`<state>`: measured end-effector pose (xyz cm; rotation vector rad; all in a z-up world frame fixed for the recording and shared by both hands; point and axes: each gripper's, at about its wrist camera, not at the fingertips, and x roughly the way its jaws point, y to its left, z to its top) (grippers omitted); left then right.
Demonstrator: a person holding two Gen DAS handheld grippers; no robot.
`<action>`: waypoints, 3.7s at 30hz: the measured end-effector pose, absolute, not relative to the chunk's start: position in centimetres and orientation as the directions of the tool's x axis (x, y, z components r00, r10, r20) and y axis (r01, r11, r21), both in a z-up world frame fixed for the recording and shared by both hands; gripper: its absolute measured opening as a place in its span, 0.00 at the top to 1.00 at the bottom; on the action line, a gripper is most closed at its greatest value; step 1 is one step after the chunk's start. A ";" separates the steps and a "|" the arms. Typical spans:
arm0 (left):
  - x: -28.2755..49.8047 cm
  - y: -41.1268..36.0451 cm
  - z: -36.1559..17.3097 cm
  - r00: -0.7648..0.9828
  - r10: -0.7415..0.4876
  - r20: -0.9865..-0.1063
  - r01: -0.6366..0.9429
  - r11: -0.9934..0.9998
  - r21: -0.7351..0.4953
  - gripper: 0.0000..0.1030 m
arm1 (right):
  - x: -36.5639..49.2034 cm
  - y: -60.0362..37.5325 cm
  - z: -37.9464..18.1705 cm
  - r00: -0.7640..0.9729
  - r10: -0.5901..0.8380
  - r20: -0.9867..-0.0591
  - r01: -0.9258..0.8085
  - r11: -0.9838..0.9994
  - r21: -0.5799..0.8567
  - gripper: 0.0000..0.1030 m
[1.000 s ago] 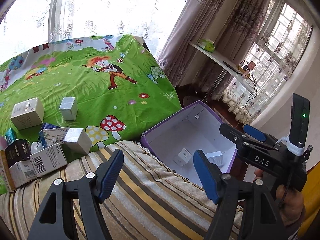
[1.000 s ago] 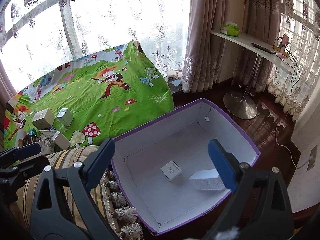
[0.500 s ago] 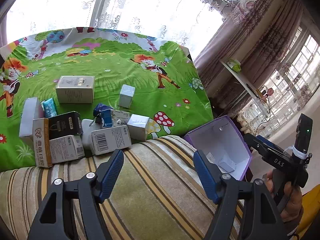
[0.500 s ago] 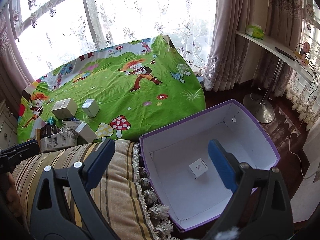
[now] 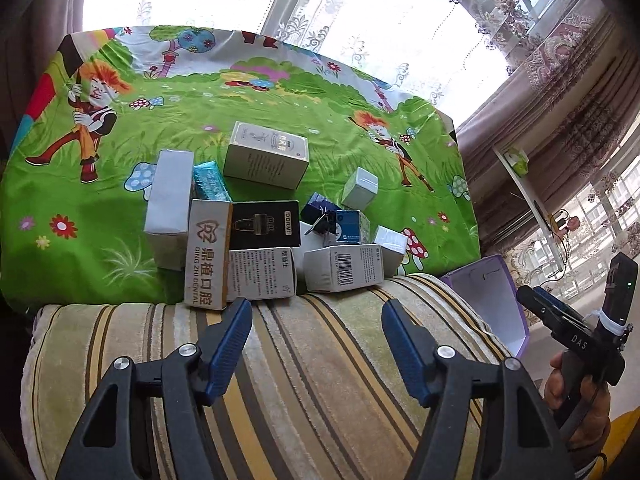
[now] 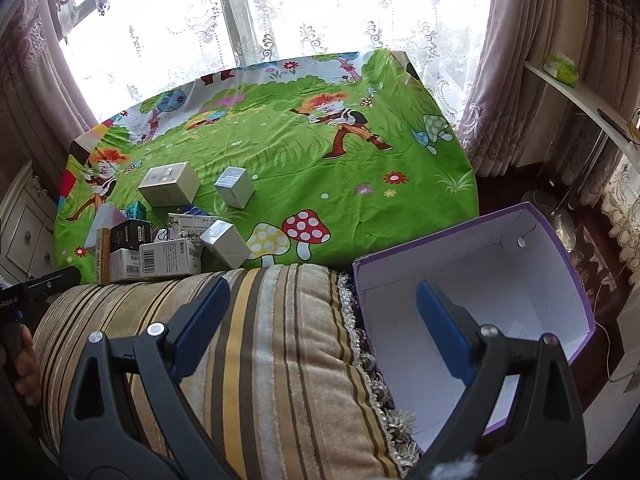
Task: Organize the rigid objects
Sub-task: 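Return both grippers to the boxes on the bed, then grasp the DING ZHI DENTAL box with the left gripper while the right grasps a barcode box, then carry both held boxes over the purple box and open both grippers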
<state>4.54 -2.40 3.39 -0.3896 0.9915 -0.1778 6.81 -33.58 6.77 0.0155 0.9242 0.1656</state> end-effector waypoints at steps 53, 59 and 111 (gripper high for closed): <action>9.8 2.7 -2.6 0.410 -0.301 -0.861 -0.098 0.924 -0.369 0.67 | 15.5 -15.6 -1.5 0.230 0.269 -0.935 -0.459 0.878 0.140 0.13; 9.4 2.6 -2.1 0.426 -0.290 -0.857 -0.089 0.929 -0.359 0.69 | 15.2 -15.5 -1.6 0.230 0.265 -0.937 -0.463 0.876 0.134 0.28; 7.8 -21.2 3.7 0.332 -0.501 -0.799 0.330 0.856 -0.399 0.69 | 5.6 -41.1 5.7 0.591 0.049 -0.805 -0.045 0.999 0.028 0.29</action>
